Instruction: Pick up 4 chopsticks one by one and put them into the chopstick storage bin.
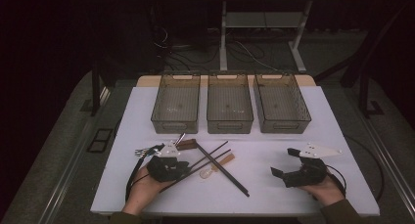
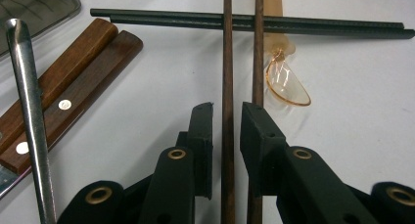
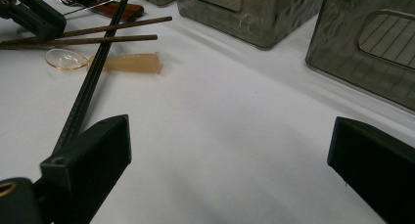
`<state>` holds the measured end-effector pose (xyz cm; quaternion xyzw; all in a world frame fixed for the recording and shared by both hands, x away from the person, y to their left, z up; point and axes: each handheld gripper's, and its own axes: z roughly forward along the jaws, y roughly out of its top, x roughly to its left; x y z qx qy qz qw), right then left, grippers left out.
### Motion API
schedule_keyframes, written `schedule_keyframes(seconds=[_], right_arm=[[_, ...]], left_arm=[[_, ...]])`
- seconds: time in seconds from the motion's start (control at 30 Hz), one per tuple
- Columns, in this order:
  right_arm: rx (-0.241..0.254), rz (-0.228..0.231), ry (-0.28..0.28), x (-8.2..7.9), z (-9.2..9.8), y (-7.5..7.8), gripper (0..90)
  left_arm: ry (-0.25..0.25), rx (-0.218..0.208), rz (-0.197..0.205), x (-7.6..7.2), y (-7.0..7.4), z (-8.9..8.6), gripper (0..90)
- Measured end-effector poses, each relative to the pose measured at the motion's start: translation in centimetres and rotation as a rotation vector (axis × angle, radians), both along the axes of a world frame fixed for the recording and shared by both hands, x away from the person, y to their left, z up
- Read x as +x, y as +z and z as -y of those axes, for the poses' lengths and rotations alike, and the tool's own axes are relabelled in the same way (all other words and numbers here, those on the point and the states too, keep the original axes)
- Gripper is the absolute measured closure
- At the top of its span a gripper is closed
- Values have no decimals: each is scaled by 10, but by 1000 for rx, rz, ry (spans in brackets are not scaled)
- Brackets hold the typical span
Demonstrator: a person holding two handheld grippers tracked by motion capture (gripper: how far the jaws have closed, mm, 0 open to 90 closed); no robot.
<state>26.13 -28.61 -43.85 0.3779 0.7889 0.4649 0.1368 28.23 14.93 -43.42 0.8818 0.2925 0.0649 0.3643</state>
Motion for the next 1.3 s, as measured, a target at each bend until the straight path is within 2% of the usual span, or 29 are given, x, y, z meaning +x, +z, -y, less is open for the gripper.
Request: schedule_keyframes(seconds=[0.47,1.3], right_arm=[[-1,0,0,0,-1,0,21],[-3,-3,2,0,-1,-1,22]], left_arm=[[-16,47,-6,2,-6,5,752],[-5,55,0,2,-7,5,816]])
